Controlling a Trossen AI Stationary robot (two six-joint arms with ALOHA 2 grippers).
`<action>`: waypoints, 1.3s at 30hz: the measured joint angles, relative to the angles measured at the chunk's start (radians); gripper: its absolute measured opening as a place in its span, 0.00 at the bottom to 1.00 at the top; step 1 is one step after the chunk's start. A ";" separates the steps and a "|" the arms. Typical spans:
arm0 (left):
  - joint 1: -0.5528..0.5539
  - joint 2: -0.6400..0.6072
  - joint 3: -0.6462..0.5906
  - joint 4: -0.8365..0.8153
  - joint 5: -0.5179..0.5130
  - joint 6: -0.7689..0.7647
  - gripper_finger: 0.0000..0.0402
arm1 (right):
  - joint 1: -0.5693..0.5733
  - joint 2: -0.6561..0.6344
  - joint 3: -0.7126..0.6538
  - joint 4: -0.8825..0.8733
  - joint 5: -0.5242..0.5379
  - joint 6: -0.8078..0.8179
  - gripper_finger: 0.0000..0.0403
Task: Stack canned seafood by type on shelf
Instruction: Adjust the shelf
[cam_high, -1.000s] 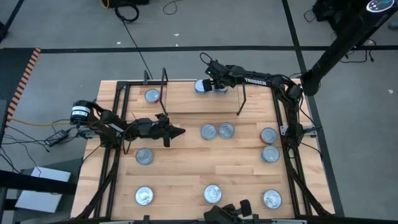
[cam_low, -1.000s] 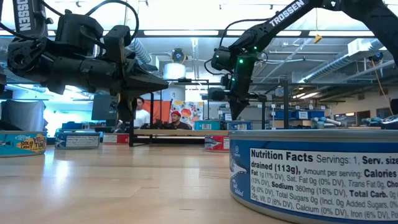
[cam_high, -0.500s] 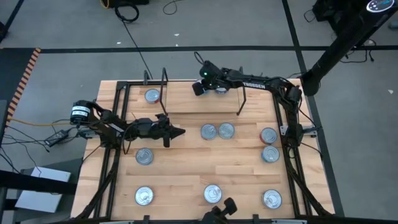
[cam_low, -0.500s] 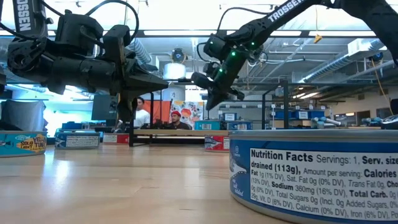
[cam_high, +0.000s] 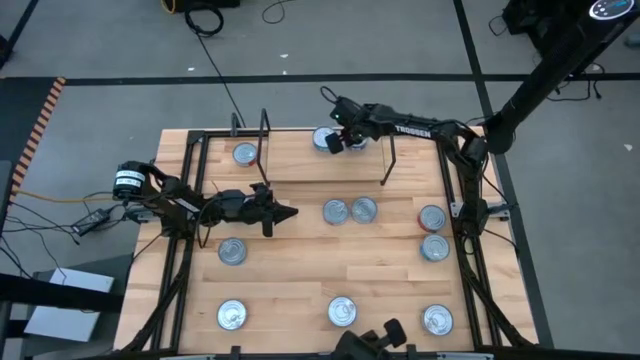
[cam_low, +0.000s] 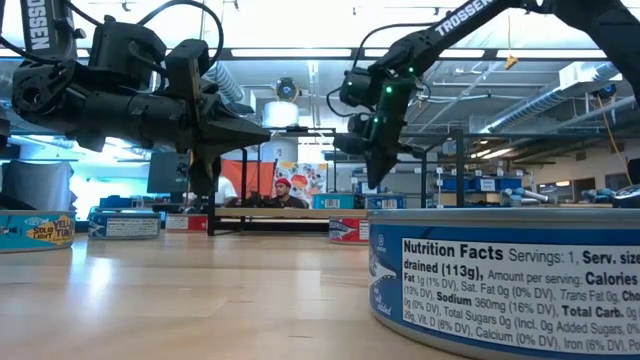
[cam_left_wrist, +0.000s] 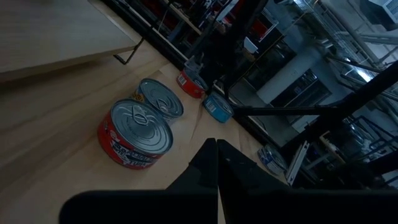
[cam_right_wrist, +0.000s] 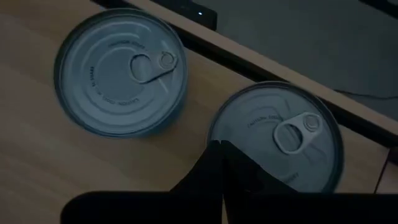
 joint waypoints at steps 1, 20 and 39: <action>0.000 0.000 0.000 0.000 -0.001 0.000 0.00 | -0.003 0.000 -0.001 -0.007 0.000 0.001 0.01; 0.000 0.000 0.000 -0.001 -0.002 0.002 0.00 | -0.058 -0.002 -0.047 -0.015 -0.020 0.002 0.01; 0.000 0.000 0.000 -0.001 -0.003 0.003 0.00 | -0.050 -0.003 -0.062 -0.022 0.004 0.056 0.01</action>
